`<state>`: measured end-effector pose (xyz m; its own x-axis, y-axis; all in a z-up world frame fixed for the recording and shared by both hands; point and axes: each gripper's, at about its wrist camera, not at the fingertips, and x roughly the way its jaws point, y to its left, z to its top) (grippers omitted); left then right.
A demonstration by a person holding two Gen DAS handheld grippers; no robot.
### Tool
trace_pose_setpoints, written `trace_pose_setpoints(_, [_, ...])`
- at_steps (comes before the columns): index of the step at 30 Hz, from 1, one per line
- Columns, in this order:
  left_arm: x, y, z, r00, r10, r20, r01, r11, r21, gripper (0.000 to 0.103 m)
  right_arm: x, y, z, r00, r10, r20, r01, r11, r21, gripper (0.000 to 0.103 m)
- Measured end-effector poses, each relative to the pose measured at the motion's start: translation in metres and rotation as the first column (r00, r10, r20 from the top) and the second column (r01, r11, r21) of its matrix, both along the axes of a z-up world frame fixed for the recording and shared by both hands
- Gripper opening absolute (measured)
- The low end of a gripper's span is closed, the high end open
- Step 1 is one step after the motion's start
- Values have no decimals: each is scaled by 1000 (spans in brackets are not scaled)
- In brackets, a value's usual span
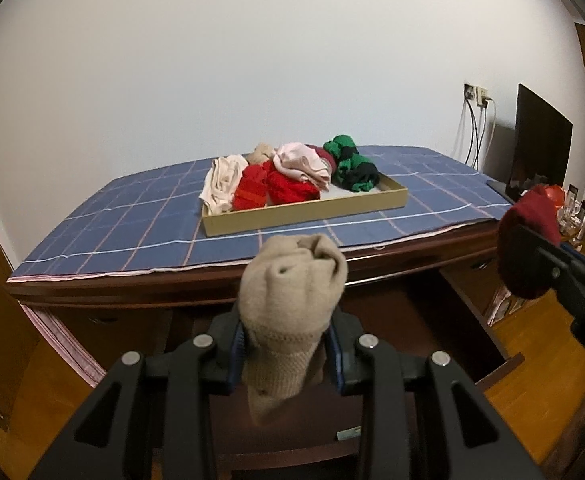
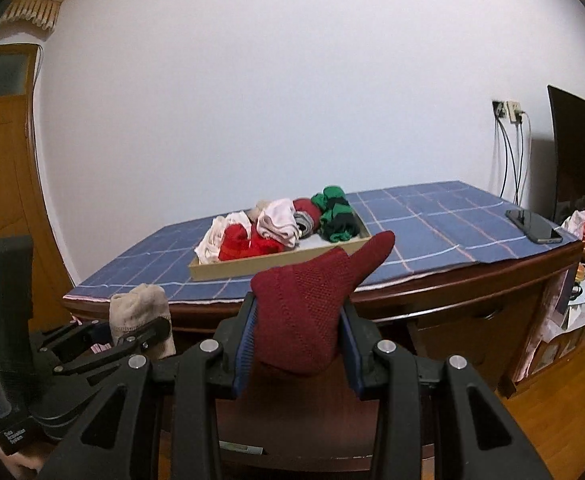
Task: Take underwear out of drawer
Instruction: 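Carry both held socks up over the tray and lower them onto it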
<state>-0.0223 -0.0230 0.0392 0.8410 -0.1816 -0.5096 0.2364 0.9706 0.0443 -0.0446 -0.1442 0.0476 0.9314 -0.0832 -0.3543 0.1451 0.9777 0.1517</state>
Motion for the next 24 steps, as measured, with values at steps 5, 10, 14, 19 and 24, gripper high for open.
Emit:
trace_pose_setpoints(5, [-5,2,6,1000,0,19,1,1000,-10,32,-9,3,7,999,-10,34,11,999,-33,40])
trace_pose_setpoints(10, [-10,3,13,999,-5,37,6,1000,-16,32,-12,3,11,999,-11,46,13,999,-38,40])
trace_pose_setpoints(14, [-13,5,20,998,0,55,2,1000,-24,32,-15,3,16,998,-19,62,22,999,-49,40])
trace_pose_setpoints(19, [-16,7,25,997,0,71,1,1000,-26,32,-20,6,23,996,-23,89,29,997,-68,40])
trace_pose_setpoints(24, [-15,9,29,997,4,79,-2,1000,-27,32,-24,5,32,993,-30,118,39,996,-80,40])
